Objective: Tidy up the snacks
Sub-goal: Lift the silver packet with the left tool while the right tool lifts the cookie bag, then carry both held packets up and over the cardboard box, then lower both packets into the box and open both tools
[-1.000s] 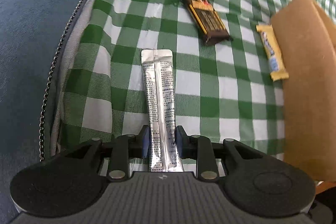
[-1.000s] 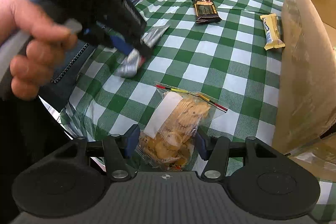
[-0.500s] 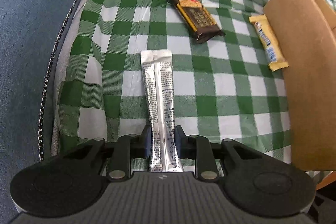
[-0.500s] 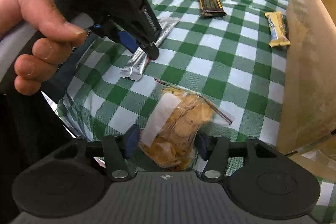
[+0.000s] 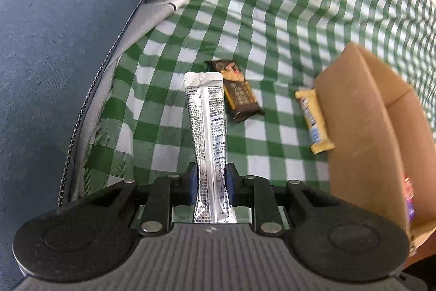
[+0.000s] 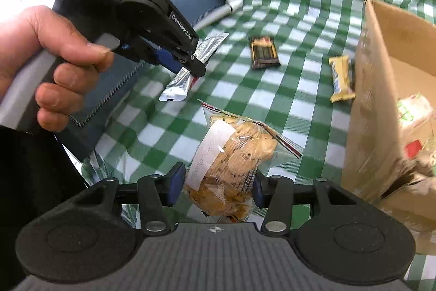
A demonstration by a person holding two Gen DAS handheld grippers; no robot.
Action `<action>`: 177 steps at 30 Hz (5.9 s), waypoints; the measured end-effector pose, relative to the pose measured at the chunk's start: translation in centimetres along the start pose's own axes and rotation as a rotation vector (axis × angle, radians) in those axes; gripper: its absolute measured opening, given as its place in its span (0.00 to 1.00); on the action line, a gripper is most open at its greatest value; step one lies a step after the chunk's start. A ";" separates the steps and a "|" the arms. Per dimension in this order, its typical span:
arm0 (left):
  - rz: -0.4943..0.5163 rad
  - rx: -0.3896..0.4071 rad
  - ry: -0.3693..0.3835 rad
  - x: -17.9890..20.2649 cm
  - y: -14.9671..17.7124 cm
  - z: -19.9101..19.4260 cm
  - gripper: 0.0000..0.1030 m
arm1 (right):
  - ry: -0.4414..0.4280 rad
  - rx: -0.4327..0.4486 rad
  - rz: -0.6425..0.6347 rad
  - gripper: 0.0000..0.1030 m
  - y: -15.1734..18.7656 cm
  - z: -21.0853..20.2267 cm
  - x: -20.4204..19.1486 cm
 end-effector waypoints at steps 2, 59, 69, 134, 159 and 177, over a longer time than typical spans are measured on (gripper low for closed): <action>0.004 0.015 0.004 0.4 0.0 -0.2 0.23 | 0.004 0.025 -0.010 0.50 -0.2 -0.5 0.1; 0.056 0.318 0.140 6.4 0.0 -4.1 0.23 | 0.337 0.408 0.165 0.50 -2.2 -11.9 13.7; 0.088 0.383 0.210 9.5 0.3 -4.8 0.23 | 0.387 0.416 0.192 0.50 -0.6 -12.7 15.2; 0.481 0.481 0.511 22.9 8.1 -4.5 0.23 | 0.789 0.476 0.313 0.50 1.5 -16.1 19.5; 0.469 0.485 0.543 23.8 8.0 -4.6 0.23 | 0.844 0.508 0.245 0.50 1.2 -16.2 18.3; 0.465 0.491 0.519 22.5 8.0 -5.2 0.62 | 0.865 0.457 0.276 0.83 1.1 -14.8 18.9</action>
Point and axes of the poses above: each gripper's, at about its wrist camera, not at the fingertips, and z roughly the way its jaws point, x to its right, y to its underside, the point moved 4 cm from there along z, roughly the way its jaws point, and after that the axes turned 10 degrees about -z, right-handed, at the moved point
